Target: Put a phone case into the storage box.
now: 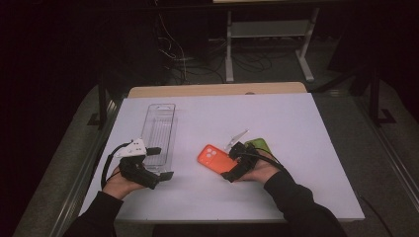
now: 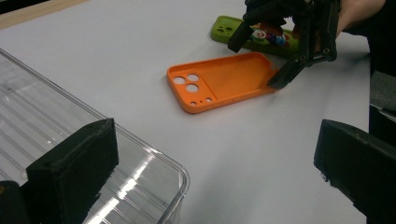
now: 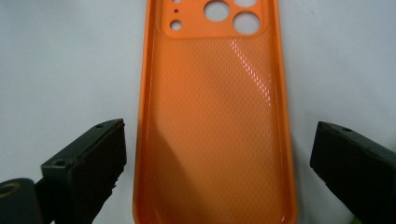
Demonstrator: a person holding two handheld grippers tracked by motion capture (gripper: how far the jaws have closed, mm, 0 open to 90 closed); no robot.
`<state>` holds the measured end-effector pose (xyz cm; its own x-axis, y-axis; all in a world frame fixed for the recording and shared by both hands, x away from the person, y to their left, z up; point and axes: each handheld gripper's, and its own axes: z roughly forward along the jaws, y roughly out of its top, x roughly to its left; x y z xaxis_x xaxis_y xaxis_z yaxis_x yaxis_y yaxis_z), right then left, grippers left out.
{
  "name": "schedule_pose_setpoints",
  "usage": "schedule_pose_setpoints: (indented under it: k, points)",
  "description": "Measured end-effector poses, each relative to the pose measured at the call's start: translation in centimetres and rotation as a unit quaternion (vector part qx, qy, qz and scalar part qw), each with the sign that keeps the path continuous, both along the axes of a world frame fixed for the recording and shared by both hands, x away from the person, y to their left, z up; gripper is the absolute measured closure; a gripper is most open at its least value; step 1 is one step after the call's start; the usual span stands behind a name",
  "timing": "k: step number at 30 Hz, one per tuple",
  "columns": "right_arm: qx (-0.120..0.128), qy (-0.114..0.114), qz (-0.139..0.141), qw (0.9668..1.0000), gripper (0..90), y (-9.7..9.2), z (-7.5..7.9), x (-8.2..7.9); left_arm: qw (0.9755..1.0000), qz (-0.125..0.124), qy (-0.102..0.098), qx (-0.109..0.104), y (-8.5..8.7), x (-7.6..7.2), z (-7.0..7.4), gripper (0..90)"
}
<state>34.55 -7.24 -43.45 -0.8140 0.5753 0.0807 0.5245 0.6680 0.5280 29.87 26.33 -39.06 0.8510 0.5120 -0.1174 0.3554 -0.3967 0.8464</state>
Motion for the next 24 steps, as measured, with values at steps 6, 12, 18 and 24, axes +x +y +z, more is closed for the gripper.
schedule_pose_setpoints:
  k: [6,12,18,24]
  points:
    - [-0.011,-0.004,0.002,0.9999,4.4,-0.01,-0.47,0.01,1.0,-0.001,0.001,0.002,0.03,-0.03,0.01,0.0]
    - [-0.019,-0.014,0.007,0.9997,7.7,-0.02,-0.67,-0.04,1.0,0.0,0.002,0.0,-0.05,-0.03,-0.1,0.0]
    - [-0.029,-0.019,0.01,0.9993,9.9,0.12,-0.62,-0.44,1.0,-0.001,0.0,0.0,-0.01,-0.03,-0.1,0.0]
    - [-0.033,-0.022,0.013,0.9991,14.1,0.33,-0.53,-0.7,1.0,0.001,0.001,-0.001,-0.09,-0.05,-0.19,0.0]
